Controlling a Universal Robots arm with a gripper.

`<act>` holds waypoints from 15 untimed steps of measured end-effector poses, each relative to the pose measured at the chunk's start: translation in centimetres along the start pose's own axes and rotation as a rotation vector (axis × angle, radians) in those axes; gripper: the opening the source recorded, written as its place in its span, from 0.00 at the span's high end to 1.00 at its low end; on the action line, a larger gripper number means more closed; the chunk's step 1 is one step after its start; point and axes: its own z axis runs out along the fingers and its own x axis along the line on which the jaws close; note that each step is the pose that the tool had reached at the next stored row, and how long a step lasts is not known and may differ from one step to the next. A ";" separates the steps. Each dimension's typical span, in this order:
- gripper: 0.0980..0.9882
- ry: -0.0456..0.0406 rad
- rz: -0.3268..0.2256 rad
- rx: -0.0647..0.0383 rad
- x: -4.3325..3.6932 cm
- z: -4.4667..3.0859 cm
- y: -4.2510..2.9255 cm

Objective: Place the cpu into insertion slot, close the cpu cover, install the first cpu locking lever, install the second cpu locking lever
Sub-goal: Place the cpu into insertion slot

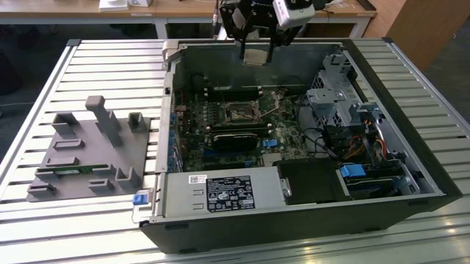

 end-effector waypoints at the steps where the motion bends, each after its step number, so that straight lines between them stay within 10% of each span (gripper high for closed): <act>1: 0.50 -0.0002 0.002 0.000 0.00 0.00 0.00; 15: 0.50 -0.0042 0.047 -0.001 0.00 0.02 0.00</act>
